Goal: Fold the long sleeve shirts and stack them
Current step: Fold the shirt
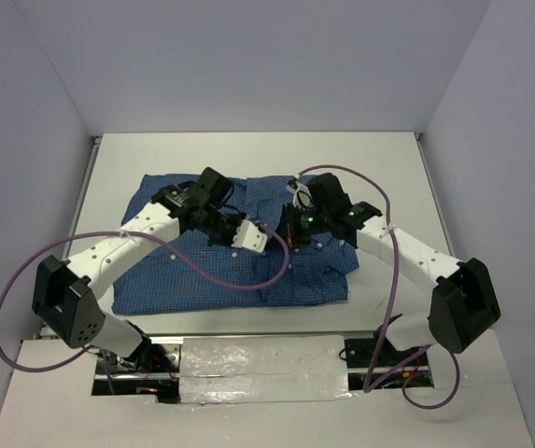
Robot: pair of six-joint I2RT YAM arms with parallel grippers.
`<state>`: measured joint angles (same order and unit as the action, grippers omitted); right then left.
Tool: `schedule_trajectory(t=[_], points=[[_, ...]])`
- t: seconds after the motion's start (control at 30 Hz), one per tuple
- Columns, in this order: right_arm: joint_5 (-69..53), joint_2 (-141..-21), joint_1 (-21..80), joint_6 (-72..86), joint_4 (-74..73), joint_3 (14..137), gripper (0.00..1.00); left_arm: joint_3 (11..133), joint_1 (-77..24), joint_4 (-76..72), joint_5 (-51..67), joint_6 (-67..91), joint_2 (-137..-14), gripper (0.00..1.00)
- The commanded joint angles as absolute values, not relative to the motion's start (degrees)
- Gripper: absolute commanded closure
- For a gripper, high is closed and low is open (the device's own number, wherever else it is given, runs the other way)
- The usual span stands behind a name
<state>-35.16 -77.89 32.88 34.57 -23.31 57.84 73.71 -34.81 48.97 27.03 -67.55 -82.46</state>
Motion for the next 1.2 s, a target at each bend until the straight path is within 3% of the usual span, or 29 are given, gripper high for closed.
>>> schedule_trajectory(t=[0.0, 0.13, 0.2, 0.3, 0.43, 0.5, 0.53, 0.7, 0.93, 1.03, 1.17], points=[[-33.05, -79.36, 31.12, 33.31, -27.96, 54.94, 1.0, 75.77, -33.31, 48.08, 19.34, -60.2, -83.67, 0.96], [-34.28, -80.07, 31.03, 34.45, -25.49, 51.6, 1.0, 73.04, -34.45, 46.15, 20.21, -60.99, -82.18, 0.99], [-34.37, -79.72, 30.94, 34.63, -24.79, 50.8, 1.0, 71.98, -34.72, 45.53, 21.52, -60.38, -81.48, 0.78], [-35.59, -79.02, 29.98, 34.8, -23.91, 50.45, 1.0, 72.51, -34.02, 43.34, 21.45, -55.13, -81.3, 0.38], [-37.61, -79.19, 26.56, 34.28, -23.03, 50.8, 1.0, 78.55, -26.12, 41.76, 27.58, -45.22, -82.79, 0.21], [-36.92, -79.71, 25.76, 33.23, -24.08, 52.11, 1.0, 82.07, -19.47, 41.4, 32.14, -40.45, -84.89, 0.2], [-36.48, -80.33, 25.49, 31.74, -24.78, 52.9, 1.0, 85.66, -17.42, 41.14, 33.21, -34.77, -85.69, 0.09], [-37.09, -82.17, 25.22, 29.88, -25.75, 55.72, 1.0, 92.63, -2.85, 36.66, 38.67, -18.48, -90.61, 0.1], [-37.35, -83.41, 25.05, 29.27, -26.1, 57.57, 1.0, 106.76, 9.65, 41.2, 14.9, -4.85, -107.11, 0.16], [-37.27, -83.76, 25.14, 29.09, -26.63, 58.62, 1.0, 117.67, 14.32, 47.88, 14.06, -2.56, -118.98, 0.18], [-37.09, -84.37, 25.05, 29.35, -27.24, 59.32, 1.0, 119.53, 16.0, 41.67, 12.76, -2.02, -126.2, 0.17]])
